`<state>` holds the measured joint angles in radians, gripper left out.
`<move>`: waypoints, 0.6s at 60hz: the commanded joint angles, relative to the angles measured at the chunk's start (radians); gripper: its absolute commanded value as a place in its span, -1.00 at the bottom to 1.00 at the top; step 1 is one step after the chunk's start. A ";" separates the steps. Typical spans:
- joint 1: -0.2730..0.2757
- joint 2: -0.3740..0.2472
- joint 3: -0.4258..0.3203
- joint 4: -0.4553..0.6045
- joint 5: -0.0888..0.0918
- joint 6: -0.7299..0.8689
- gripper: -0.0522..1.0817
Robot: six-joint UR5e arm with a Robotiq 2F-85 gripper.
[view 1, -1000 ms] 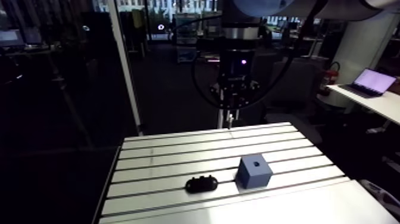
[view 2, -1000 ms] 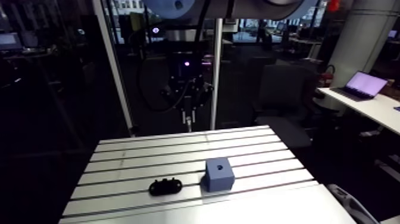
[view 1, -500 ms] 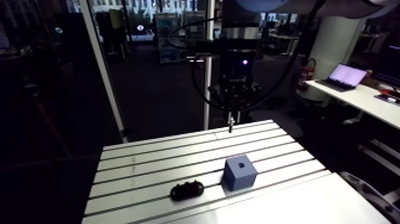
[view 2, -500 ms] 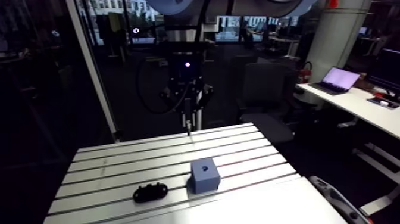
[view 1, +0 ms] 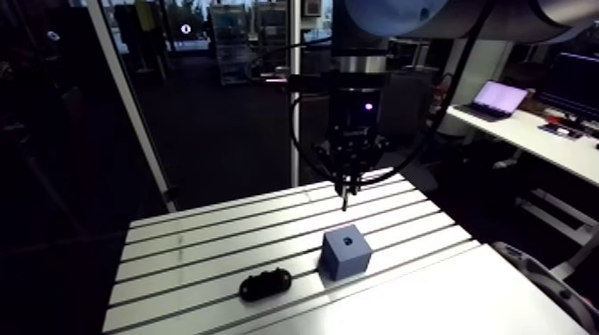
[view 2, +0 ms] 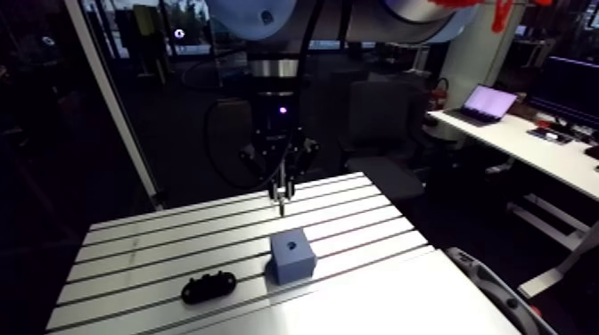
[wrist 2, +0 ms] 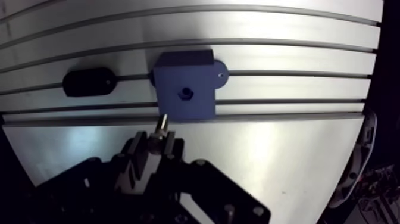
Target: Pick up the M10 bolt and insert it into the hex recess until seated.
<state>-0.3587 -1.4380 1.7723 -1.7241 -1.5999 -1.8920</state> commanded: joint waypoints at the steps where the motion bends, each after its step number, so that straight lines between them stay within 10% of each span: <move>1: -0.006 0.022 -0.004 -0.001 -0.012 -0.003 0.95; 36: -0.006 0.037 0.020 -0.001 -0.031 0.018 0.96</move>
<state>-0.3650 -1.4052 1.7808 -1.7232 -1.6293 -1.8770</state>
